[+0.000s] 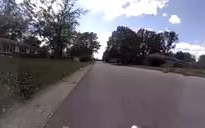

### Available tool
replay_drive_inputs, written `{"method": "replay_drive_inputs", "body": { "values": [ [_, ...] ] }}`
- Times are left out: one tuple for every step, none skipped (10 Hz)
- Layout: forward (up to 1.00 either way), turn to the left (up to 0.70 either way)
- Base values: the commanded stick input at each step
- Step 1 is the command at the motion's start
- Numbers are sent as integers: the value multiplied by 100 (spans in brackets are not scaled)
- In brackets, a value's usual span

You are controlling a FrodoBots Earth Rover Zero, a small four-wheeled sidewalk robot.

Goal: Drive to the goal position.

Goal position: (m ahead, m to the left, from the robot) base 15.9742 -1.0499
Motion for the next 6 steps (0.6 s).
{"method": "replay_drive_inputs", "body": {
  "values": [
    [85,0],
    [85,0],
    [85,0],
    [85,0],
    [85,0],
    [85,0]
  ]
}}
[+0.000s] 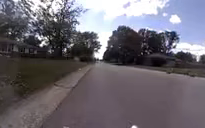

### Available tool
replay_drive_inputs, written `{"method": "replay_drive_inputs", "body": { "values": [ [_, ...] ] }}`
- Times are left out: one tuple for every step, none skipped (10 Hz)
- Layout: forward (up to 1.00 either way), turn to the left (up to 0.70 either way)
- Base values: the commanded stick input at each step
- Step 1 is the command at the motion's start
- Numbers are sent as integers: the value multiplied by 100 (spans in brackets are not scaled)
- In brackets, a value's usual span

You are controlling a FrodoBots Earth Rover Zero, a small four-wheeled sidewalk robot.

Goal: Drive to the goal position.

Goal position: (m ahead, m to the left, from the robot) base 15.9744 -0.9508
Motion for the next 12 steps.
{"method": "replay_drive_inputs", "body": {
  "values": [
    [85,0],
    [85,0],
    [85,0],
    [85,0],
    [85,0],
    [85,0],
    [85,0],
    [85,0],
    [85,0],
    [85,0],
    [85,0],
    [85,0]
  ]
}}
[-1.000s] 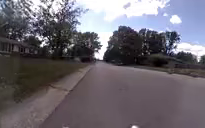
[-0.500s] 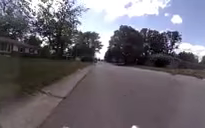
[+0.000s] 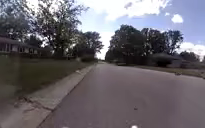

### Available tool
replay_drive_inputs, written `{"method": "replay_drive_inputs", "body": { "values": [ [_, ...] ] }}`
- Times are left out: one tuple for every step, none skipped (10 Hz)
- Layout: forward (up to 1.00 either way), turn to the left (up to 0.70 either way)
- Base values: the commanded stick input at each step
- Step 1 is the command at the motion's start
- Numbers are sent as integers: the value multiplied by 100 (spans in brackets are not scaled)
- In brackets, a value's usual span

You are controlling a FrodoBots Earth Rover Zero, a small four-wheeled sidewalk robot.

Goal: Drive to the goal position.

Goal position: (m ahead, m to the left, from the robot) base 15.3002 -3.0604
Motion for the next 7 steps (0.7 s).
{"method": "replay_drive_inputs", "body": {
  "values": [
    [85,0],
    [85,0],
    [85,0],
    [85,0],
    [85,0],
    [85,0],
    [85,0]
  ]
}}
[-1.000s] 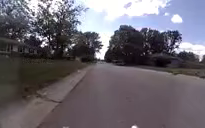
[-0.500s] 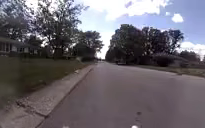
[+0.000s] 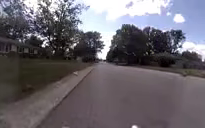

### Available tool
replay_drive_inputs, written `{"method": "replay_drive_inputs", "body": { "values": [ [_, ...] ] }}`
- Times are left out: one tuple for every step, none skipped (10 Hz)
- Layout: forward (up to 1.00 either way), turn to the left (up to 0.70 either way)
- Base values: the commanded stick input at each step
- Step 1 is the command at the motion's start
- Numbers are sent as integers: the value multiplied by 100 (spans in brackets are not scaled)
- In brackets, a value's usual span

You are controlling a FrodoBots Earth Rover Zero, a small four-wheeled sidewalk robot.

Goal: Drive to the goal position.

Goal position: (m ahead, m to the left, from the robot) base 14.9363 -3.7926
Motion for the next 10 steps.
{"method": "replay_drive_inputs", "body": {
  "values": [
    [85,0],
    [85,0],
    [85,0],
    [85,0],
    [85,0],
    [85,0],
    [85,0],
    [85,0],
    [85,0],
    [85,0]
  ]
}}
